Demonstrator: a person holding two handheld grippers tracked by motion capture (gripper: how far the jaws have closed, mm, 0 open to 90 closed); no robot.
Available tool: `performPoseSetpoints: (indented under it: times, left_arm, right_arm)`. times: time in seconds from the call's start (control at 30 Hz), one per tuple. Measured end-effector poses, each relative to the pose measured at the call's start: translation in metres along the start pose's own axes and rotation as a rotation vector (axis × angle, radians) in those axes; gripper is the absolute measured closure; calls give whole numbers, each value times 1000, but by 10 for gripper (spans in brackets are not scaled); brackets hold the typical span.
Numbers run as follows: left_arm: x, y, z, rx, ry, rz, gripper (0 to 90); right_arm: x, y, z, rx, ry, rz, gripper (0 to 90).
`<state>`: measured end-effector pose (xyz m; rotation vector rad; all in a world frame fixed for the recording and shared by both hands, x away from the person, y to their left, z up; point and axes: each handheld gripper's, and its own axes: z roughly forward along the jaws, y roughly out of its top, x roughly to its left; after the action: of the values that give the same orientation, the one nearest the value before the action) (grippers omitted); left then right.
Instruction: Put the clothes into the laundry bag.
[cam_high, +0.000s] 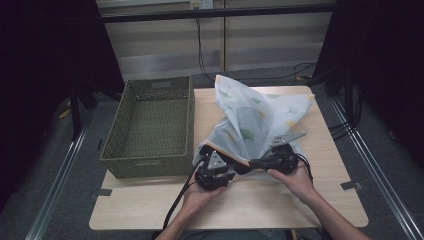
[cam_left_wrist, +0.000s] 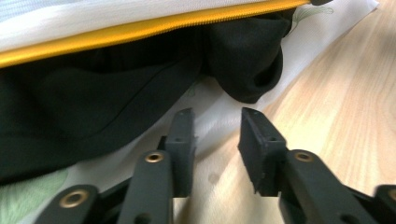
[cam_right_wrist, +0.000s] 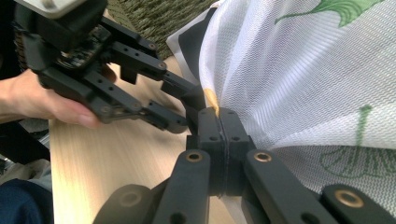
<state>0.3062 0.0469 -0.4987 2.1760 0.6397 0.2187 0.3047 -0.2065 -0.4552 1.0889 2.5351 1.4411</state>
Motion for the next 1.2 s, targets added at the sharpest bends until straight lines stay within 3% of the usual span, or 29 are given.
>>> performPoseSetpoints:
  times: [0.1,0.17,0.3,0.37,0.4,0.47,0.53,0.63,0.7,0.77,0.87,1.0,1.1,1.13,1.2]
  left_arm:
    - [1,5,6,12,-32,24,576]
    - [0,8,7,28,-22,66,526]
    - [-2,12,17,22,-49,80,420]
    - [-2,14,20,70,-60,99,391]
    - [-4,14,24,90,-57,117,405]
    - [-7,15,25,73,-61,114,577]
    - [-7,17,26,90,-55,152,752]
    - [-11,18,29,74,-55,132,892]
    - [-9,19,27,100,-68,126,899]
    - [-9,18,27,89,-84,106,900]
    - [-14,20,21,50,-135,58,900]
    - [-24,30,1,-17,-184,35,900]
    - [-31,30,-3,-5,-177,68,900]
    - [-30,28,-2,-1,-180,63,900]
    - [-27,21,0,-12,-199,14,900]
  right_arm:
    - [0,0,0,-2,3,0,900]
    - [0,0,-1,-4,4,1,900]
    - [0,0,-1,-5,7,-3,900]
    - [0,1,-1,-8,8,-1,900]
    - [1,1,-1,-8,8,0,900]
    - [0,1,-1,-11,11,4,900]
    - [1,1,-1,-11,9,3,900]
    - [3,2,-3,-17,15,-4,900]
    - [6,4,-5,-27,20,-5,900]
    - [9,6,-8,-41,27,-9,900]
    - [17,12,-14,-69,52,-25,900]
    - [31,18,-22,-90,97,-34,900]
    - [40,18,-20,-76,122,-52,900]
    - [41,16,-18,-66,126,-55,900]
    - [38,10,-9,-32,120,-49,900]
